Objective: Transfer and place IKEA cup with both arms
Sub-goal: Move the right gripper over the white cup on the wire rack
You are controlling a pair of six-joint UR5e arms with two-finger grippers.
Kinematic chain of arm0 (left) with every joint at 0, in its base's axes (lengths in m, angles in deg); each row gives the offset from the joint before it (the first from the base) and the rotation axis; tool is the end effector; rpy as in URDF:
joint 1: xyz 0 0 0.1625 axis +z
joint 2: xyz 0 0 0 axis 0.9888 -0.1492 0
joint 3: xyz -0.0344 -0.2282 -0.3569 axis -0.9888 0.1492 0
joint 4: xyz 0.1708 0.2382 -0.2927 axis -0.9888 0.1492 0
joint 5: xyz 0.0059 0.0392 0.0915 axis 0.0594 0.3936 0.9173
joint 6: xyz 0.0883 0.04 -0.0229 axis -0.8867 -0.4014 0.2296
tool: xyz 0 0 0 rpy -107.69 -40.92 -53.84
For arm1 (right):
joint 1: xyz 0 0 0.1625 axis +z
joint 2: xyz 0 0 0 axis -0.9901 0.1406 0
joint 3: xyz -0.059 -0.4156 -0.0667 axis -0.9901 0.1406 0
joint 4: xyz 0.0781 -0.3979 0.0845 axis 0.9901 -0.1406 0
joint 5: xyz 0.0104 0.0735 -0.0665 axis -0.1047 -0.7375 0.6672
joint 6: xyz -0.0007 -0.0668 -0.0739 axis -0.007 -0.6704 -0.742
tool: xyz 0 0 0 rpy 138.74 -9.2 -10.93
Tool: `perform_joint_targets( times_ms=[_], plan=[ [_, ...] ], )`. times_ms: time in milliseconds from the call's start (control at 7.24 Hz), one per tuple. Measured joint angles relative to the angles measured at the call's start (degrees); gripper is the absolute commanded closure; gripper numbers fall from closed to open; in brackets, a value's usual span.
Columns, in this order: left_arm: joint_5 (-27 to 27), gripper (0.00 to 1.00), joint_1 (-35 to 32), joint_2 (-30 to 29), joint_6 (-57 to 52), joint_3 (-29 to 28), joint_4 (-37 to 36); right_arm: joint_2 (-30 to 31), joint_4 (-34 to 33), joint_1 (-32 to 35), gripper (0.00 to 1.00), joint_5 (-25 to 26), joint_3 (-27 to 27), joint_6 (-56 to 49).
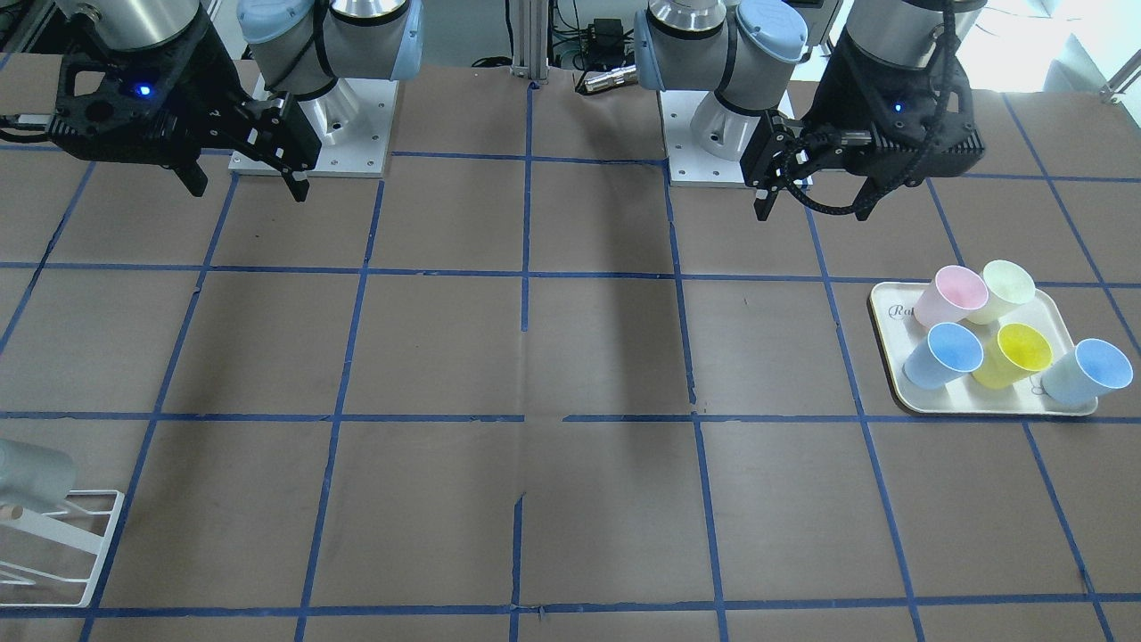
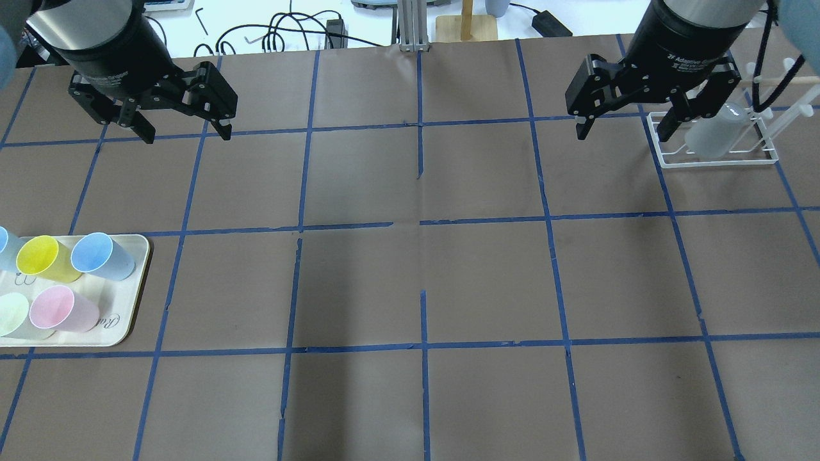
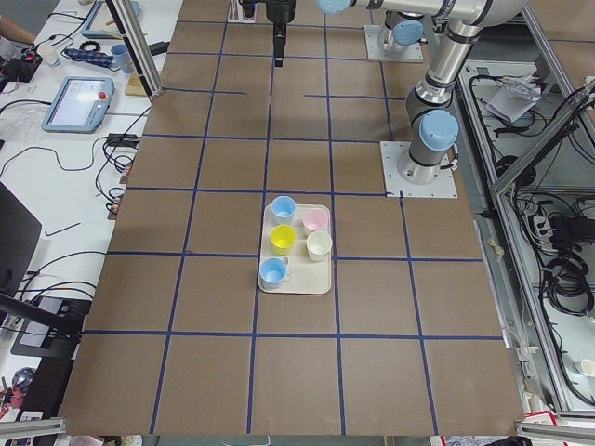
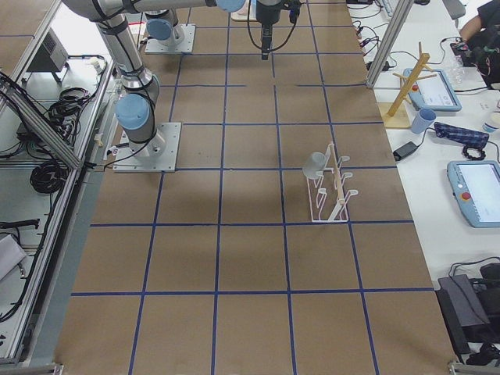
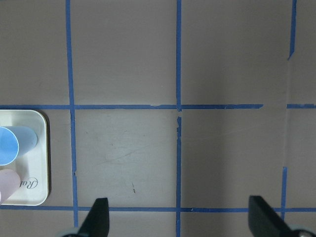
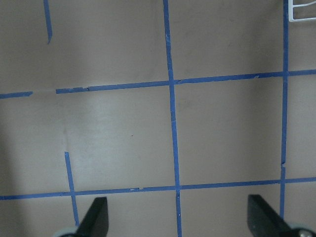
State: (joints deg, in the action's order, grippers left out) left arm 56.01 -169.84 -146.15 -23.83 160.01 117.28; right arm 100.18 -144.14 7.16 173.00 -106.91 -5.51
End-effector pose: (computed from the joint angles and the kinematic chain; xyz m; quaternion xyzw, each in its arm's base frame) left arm -0.1177 -0.4916 0.5315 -0.0049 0.9996 -0.0269 0.0115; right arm 0.1290 -0.4822 0.5257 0.0319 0.9993 0.0067 0.0173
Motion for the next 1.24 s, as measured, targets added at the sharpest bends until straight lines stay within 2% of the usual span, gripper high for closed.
perform_joint_targets(
  times_ms=[691, 1243],
  plan=[
    [-0.3, 0.0, 0.1, 0.6, -0.2, 0.6, 0.0, -0.1, -0.4, -1.2, 0.0, 0.5, -0.3, 0.8],
    [-0.4, 0.0, 0.1, 0.3, -0.3, 0.7, 0.5, -1.6, -4.8, -11.5, 0.0, 0.3, -0.8, -5.1]
  ],
)
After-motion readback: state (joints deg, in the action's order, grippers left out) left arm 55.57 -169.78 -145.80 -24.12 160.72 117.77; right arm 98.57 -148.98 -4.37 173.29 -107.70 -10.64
